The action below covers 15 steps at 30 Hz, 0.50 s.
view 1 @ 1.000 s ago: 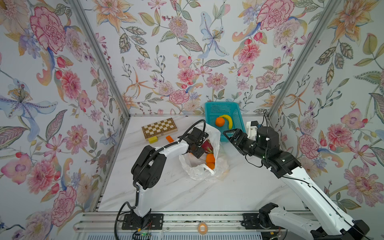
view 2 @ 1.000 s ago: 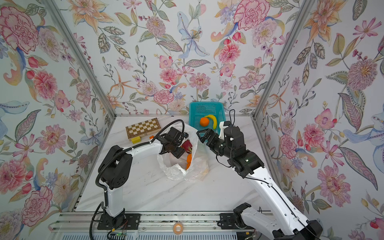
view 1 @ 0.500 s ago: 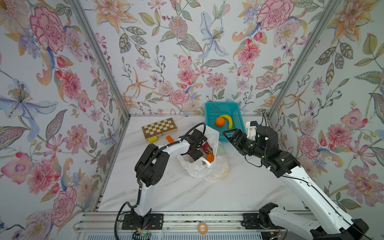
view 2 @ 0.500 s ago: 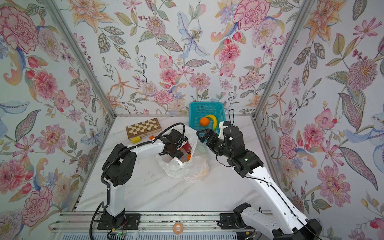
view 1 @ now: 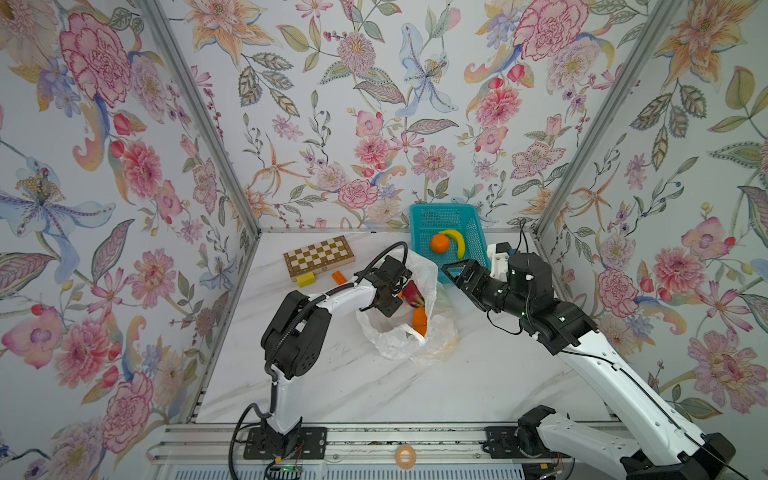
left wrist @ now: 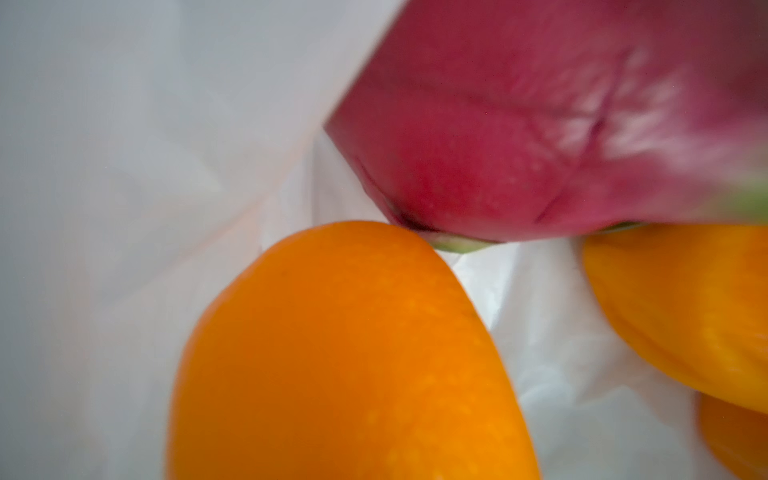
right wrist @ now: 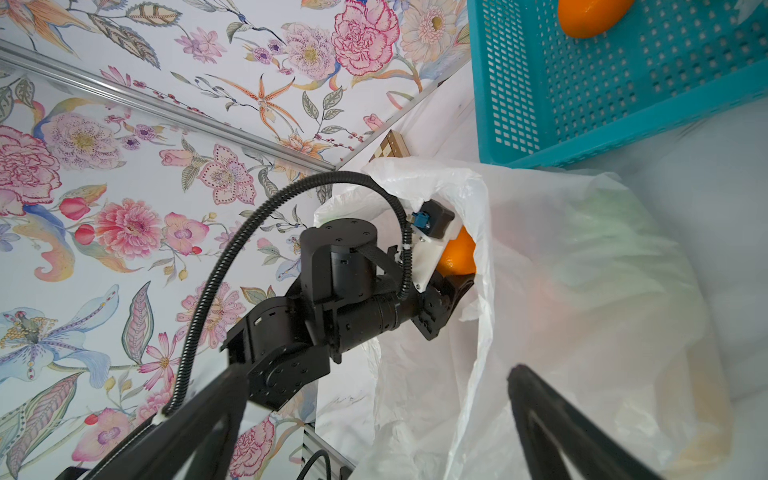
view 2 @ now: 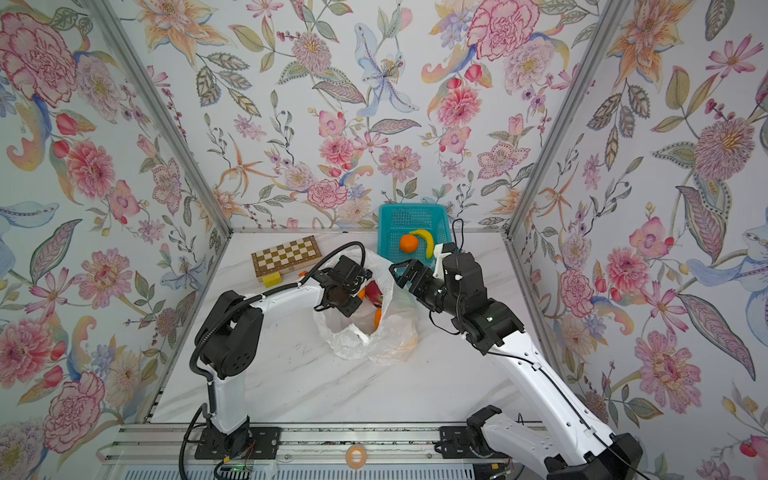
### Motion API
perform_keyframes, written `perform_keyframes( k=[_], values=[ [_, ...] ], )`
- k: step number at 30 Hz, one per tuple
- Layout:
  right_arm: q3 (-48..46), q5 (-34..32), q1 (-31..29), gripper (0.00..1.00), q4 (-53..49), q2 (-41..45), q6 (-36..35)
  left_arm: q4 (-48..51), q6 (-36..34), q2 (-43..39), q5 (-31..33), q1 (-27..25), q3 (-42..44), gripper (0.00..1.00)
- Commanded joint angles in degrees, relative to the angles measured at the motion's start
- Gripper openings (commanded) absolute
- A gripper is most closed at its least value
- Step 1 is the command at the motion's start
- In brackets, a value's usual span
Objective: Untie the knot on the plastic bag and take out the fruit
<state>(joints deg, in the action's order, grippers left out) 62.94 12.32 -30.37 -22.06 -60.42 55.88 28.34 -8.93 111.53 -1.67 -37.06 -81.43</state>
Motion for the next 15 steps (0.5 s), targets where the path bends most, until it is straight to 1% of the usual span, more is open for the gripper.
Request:
perform_keyframes(
  k=[1,7,15],
  values=[
    [1.6,-1.5,-2.5,0.99,-2.3,-1.6,-2.9,-1.7,3.3,-6.2,-3.3,0.4,1.8,0.39],
    [3.0,-2.1,-5.5,0.99,-5.4,-4.9,-4.8,-3.9,4.6,-12.1,-8.8,0.8,4.8,0.39],
    [4.0,-2.0,-5.1,0.99,-5.0,-5.2,-4.1,-13.8,3.8,-19.7,-18.5,1.6,10.9,0.39]
  ],
)
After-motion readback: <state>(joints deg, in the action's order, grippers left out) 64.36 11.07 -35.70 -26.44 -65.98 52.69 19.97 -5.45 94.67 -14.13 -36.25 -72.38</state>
